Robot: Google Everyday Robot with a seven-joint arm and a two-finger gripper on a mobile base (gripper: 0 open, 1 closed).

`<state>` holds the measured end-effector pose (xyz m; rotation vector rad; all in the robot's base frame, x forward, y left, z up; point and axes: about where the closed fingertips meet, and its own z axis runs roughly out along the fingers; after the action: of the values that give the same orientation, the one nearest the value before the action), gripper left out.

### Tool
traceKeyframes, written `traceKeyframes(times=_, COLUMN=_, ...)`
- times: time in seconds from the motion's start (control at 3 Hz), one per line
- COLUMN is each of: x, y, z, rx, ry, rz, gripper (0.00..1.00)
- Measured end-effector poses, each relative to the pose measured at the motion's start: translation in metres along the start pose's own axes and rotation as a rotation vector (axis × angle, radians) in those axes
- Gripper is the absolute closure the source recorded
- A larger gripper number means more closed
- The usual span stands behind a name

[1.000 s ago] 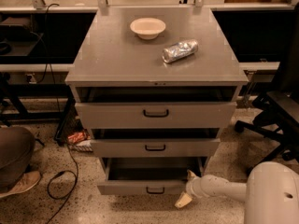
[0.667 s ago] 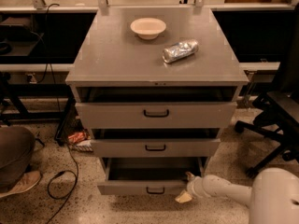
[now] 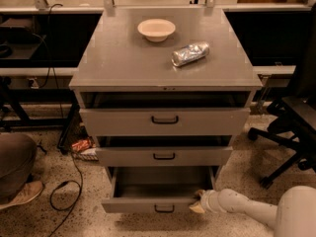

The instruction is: Open bottom drawer

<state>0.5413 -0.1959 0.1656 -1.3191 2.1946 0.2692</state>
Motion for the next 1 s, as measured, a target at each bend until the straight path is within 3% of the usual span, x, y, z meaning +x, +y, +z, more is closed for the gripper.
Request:
traceKeyframes(times=0.33, x=-0.001, y=0.0, z=-0.002, rx=0.0, ry=0.0, rz=0.0, gripper=0.91)
traceKeyframes(times=0.67, x=-0.001, y=0.0, z=-0.002, rx=0.0, ry=0.0, rz=0.0, gripper=1.0)
traceKeyframes(times=1.0, x=0.005, y=0.017, z=-0.009, rx=0.008, ry=-0.007, rz=0.019, gripper=1.0)
